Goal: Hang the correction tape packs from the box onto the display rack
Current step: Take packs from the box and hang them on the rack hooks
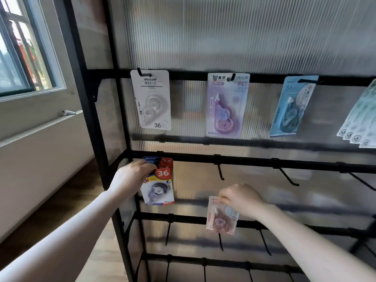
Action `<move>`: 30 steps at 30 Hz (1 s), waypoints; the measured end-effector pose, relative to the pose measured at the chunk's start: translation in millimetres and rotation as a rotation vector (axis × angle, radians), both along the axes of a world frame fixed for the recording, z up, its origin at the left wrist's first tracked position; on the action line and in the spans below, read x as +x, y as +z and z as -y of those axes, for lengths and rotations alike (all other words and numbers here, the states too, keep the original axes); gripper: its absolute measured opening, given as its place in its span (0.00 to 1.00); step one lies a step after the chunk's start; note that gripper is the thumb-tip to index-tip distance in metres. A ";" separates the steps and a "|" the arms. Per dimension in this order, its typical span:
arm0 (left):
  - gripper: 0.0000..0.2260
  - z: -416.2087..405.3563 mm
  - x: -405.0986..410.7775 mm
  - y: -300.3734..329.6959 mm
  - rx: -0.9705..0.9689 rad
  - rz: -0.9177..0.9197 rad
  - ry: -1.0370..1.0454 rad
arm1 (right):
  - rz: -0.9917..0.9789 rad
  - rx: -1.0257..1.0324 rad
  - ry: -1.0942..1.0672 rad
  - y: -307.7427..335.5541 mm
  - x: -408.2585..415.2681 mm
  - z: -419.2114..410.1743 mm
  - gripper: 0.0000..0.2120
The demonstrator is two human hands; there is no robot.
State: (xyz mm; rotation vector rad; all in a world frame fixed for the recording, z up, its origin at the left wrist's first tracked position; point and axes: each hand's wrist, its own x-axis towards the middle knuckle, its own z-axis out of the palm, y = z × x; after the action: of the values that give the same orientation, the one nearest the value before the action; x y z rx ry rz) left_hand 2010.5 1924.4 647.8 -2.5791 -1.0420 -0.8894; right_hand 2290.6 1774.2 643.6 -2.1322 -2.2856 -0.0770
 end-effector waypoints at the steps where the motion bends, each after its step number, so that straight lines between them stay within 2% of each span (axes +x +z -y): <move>1: 0.09 0.2 1.2 -0.1 -0.003 0.004 0.006 | -0.003 0.007 -0.005 0.3 2.3 2.4 0.13; 5: 0.14 2.0 6.3 0.7 0.028 -0.010 0.034 | 0.020 0.029 -0.038 3.3 11.6 13.5 0.12; 18: 0.09 50.7 27.5 25.3 0.064 0.008 0.078 | -0.009 0.191 -0.148 30.8 62.5 61.0 0.13; 25: 0.10 130.1 98.4 43.1 -0.014 0.034 0.115 | -0.079 0.250 -0.129 60.8 134.0 117.9 0.12; 30: 0.14 187.9 173.6 47.9 -0.045 0.000 0.137 | -0.040 0.179 -0.104 85.3 204.1 169.0 0.11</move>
State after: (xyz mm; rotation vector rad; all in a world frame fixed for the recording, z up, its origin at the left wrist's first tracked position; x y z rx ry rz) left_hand 2184.1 1736.5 695.7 -2.5081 -1.2351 -0.8405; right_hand 2494.7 1605.2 728.9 -2.1394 -2.0592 -0.2279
